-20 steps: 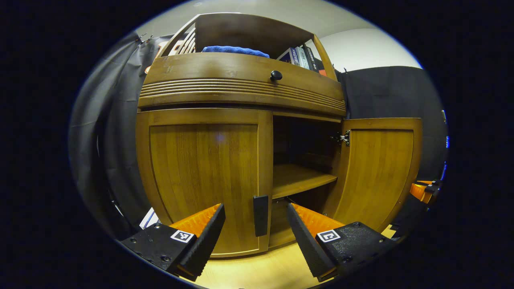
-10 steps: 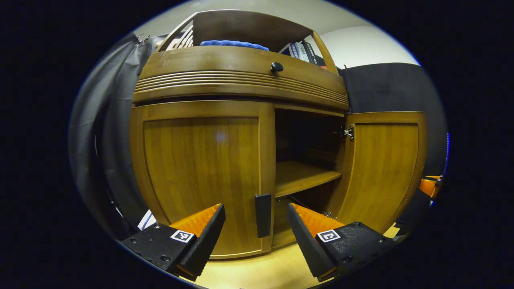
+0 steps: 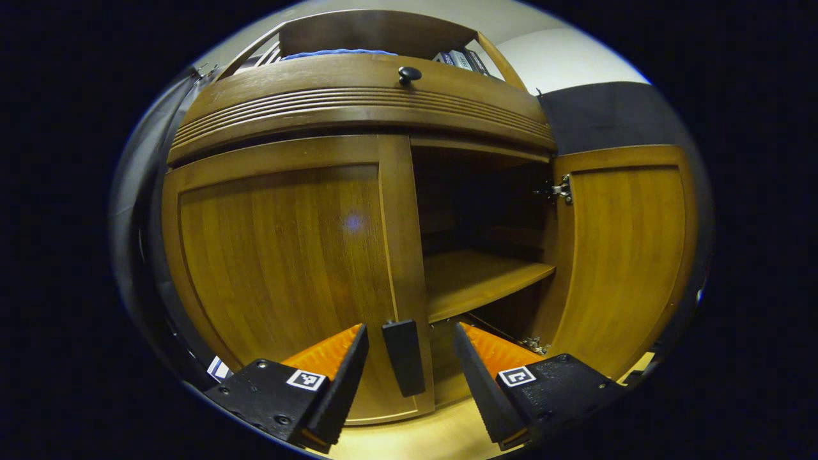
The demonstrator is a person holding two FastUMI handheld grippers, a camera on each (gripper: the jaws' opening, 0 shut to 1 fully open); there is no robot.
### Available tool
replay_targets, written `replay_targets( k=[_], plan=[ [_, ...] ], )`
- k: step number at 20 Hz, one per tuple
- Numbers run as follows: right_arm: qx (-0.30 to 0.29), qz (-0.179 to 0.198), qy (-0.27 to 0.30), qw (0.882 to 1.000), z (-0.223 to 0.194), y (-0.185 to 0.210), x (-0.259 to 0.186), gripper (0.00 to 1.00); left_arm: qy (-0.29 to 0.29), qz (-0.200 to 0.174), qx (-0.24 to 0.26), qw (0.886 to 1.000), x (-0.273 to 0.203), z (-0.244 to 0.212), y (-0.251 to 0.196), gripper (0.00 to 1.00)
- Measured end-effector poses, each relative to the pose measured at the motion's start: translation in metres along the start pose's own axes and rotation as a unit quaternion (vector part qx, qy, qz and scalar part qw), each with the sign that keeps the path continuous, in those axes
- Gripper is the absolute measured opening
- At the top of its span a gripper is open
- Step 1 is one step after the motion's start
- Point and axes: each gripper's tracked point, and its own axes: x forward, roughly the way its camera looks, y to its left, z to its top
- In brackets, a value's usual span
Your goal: Open the right door of the double-door shoe cabinet with the right hand, and open the left door with the left hand.
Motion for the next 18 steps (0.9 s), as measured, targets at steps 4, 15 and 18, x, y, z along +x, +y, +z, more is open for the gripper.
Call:
replay_targets(
  k=[4,15,18],
  plan=[
    [0.016,-0.012,0.007,1.0,-0.004,-0.013,0.007,0.22,0.012,0.023,0.026,0.999,0.024,-0.01,0.009,0.81],
    [0.021,0.023,0.01,0.999,-0.007,0.012,0.032,0.22,0.02,0.013,-0.008,1.0,0.033,-0.014,0.006,0.36],
    [0.015,0.031,0.01,0.999,-0.008,0.018,0.032,0.22,0.025,0.01,-0.015,1.0,0.032,-0.015,0.006,0.34]
  ],
)
